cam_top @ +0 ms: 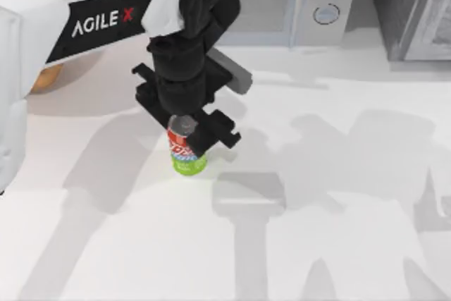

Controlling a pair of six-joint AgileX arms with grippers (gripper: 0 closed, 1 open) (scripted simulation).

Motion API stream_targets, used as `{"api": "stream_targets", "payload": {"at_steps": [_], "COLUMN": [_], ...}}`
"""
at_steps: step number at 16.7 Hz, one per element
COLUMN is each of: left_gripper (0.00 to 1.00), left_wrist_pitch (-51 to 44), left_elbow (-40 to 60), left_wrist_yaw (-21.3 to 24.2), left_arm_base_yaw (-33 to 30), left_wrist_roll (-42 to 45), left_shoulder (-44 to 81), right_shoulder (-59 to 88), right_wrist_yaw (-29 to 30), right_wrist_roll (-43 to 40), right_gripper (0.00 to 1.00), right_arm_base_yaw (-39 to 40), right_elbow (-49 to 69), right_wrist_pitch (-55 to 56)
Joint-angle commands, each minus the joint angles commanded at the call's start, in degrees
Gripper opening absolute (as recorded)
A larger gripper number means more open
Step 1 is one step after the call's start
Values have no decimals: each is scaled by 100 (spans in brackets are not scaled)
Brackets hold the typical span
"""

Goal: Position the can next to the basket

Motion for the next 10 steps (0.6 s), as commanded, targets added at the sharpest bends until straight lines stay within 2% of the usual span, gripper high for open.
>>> {"api": "stream_targets", "payload": {"at_steps": [5,7,10], "left_gripper": [0,0,0], "left_wrist_pitch": [-120,-299,-557], "left_elbow": [-207,-573,-1193], "left_wrist_yaw": [-111,-288,-535], "left_arm_base_yaw": [209,647,1742], "left_wrist_roll": [-118,-292,-443], "left_shoulder": [-62,-166,-379], "right_shoulder": [0,0,0], "right_wrist_yaw": [0,0,0], "right_wrist_roll": [0,0,0], "right_gripper": [100,100,100], "right_arm_base_yaw": [0,0,0], "right_elbow": [0,0,0], "right_wrist_pitch": [0,0,0]}}
